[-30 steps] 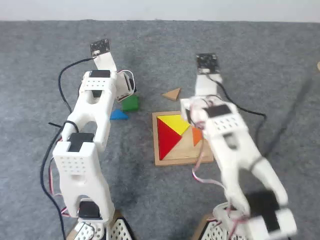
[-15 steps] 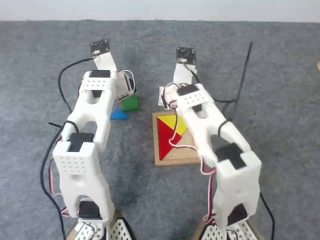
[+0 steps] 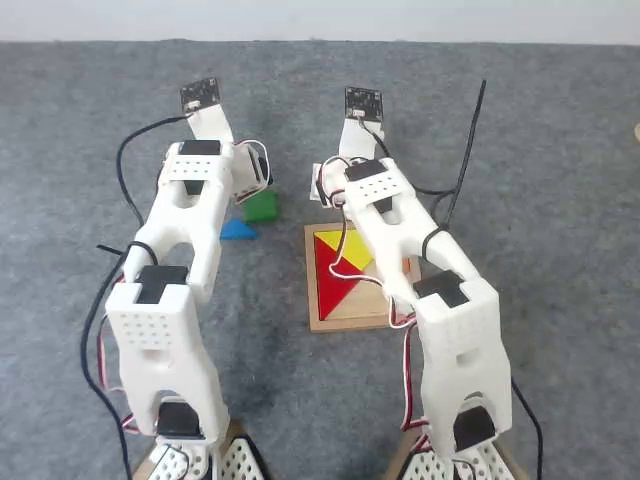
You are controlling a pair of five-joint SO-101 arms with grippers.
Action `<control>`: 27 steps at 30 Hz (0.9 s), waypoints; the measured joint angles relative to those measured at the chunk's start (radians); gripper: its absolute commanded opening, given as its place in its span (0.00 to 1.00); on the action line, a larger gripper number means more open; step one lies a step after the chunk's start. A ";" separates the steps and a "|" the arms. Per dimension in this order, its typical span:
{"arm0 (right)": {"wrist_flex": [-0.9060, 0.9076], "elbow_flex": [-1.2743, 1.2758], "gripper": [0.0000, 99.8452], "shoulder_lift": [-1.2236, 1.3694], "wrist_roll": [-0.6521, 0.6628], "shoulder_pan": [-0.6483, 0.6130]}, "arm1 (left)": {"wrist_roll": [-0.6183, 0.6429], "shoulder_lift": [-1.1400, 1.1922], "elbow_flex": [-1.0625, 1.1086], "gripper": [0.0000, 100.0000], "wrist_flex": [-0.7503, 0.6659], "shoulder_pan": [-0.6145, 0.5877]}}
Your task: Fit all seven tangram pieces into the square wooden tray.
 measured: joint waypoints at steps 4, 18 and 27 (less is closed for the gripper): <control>0.000 -0.017 0.20 0.008 0.000 0.000 | 0.000 0.000 0.000 0.22 0.000 0.000; 0.089 -0.038 0.01 0.011 0.002 0.058 | 0.000 0.000 0.000 0.22 0.000 0.000; 0.288 -0.040 0.01 -0.032 0.002 0.092 | 0.000 0.000 0.000 0.21 0.000 0.000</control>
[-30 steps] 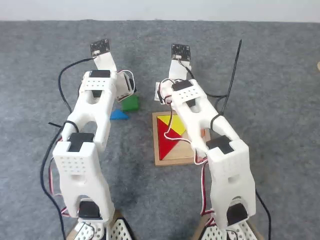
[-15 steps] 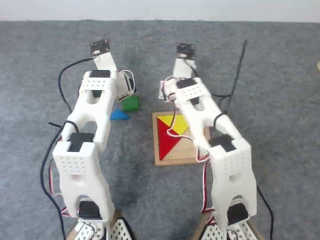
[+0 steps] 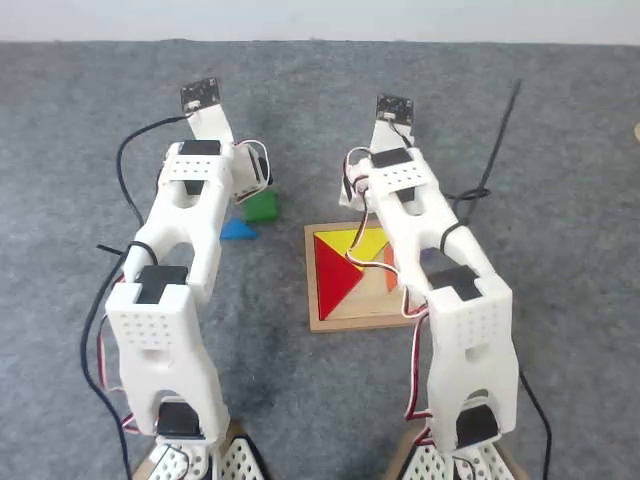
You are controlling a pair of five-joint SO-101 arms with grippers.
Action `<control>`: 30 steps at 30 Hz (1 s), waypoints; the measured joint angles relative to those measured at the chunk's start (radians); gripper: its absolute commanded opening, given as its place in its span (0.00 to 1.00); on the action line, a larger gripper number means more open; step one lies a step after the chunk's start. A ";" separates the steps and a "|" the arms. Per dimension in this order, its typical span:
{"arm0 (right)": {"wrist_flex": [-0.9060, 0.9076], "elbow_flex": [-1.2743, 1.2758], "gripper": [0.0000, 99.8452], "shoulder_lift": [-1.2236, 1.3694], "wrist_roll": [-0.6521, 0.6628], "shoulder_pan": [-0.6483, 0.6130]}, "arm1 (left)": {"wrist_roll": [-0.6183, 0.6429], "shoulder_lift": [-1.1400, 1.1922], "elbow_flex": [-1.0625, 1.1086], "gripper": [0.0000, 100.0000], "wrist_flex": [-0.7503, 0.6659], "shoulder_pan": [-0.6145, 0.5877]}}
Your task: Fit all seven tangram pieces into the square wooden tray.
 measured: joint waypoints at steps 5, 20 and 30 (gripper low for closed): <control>0.107 0.002 0.01 -0.175 0.051 0.002 | -0.054 0.000 0.000 0.21 0.000 0.014; -0.207 0.167 0.40 -0.209 0.305 0.017 | -0.078 0.000 0.014 0.22 0.000 0.021; -0.381 0.167 0.29 -0.074 0.295 0.008 | -0.081 0.000 0.014 0.22 0.000 0.029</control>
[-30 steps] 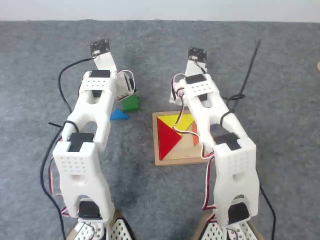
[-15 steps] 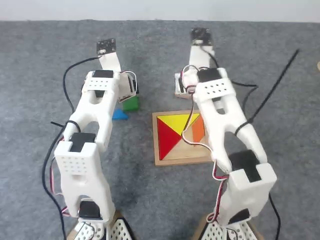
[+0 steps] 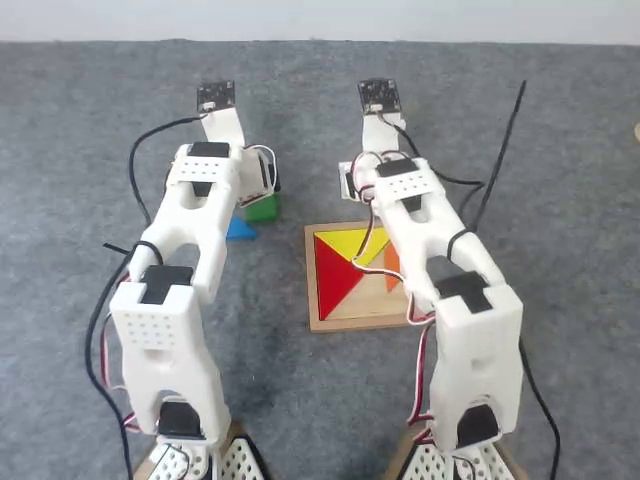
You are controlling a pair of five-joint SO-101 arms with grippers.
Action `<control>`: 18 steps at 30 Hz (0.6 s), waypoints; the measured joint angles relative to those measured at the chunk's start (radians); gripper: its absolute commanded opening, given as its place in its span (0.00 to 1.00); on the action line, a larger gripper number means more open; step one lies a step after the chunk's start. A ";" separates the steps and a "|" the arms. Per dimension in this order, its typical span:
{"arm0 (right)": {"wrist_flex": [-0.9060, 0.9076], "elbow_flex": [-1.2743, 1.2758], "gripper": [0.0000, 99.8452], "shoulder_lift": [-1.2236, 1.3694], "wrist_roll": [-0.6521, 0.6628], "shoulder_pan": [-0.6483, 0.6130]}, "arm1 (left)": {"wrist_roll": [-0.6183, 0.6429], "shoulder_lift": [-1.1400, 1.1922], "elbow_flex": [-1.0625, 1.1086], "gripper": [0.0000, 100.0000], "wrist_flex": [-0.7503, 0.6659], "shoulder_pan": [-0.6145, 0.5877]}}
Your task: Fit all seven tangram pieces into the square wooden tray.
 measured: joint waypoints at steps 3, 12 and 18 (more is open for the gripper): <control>-0.008 0.000 0.23 0.015 -0.002 -0.005 | 0.002 0.000 0.000 0.22 0.000 0.000; 0.046 0.003 0.21 0.017 0.029 -0.054 | 0.000 0.000 0.000 0.22 0.000 0.000; 0.083 0.003 0.21 0.017 0.060 -0.061 | 0.000 0.000 0.000 0.22 0.000 0.000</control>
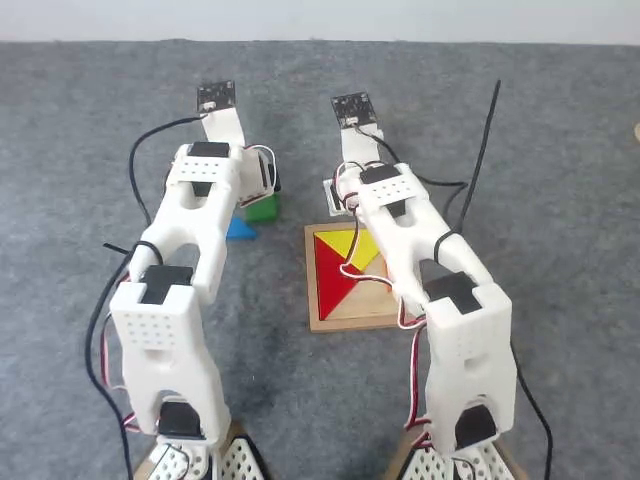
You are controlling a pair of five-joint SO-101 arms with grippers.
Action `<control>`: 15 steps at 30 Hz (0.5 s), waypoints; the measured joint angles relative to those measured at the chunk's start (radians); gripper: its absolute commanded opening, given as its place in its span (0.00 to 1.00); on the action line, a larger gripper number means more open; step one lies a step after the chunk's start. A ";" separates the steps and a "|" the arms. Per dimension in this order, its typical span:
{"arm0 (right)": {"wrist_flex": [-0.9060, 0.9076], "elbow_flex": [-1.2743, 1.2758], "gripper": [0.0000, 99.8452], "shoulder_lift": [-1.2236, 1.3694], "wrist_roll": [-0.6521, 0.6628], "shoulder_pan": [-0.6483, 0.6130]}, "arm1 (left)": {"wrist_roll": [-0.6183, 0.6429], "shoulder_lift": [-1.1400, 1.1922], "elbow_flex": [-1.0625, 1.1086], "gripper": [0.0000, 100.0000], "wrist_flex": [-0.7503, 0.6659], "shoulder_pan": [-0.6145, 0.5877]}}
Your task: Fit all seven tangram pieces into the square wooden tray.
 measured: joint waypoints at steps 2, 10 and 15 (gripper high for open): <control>0.003 0.000 0.21 0.000 0.003 0.000 | 0.000 0.000 0.000 0.22 0.000 0.000; -0.035 -0.002 0.21 0.000 0.003 0.000 | 0.000 0.000 0.000 0.22 0.000 0.000; -0.046 -0.002 0.21 0.000 0.003 0.000 | 0.000 0.000 0.000 0.22 0.000 0.000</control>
